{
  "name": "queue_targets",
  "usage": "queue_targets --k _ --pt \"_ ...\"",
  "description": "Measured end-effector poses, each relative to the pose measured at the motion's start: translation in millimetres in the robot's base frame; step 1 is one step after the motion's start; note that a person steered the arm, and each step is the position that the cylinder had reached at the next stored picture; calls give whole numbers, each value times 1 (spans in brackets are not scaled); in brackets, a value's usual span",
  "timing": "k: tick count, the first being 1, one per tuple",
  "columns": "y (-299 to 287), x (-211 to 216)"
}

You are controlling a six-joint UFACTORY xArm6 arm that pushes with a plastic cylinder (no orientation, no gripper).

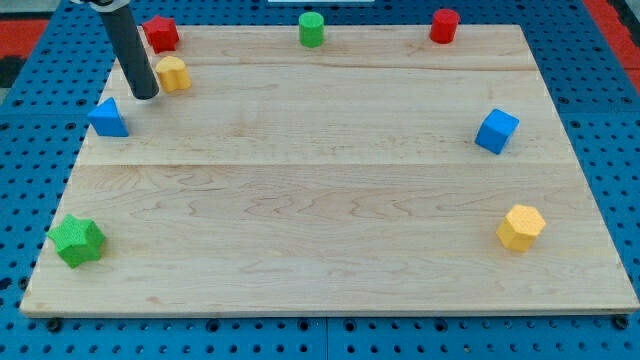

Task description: Push the red star towards right

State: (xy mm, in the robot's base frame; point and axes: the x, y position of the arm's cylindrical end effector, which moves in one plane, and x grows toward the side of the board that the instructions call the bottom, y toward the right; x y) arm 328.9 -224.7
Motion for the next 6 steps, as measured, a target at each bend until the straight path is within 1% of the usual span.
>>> queue_targets --k 1,2,3,5,6 --pt "-5 -2" --pt "-27 0" --pt "-36 -2" --pt "-49 -96" --pt "-31 -121"
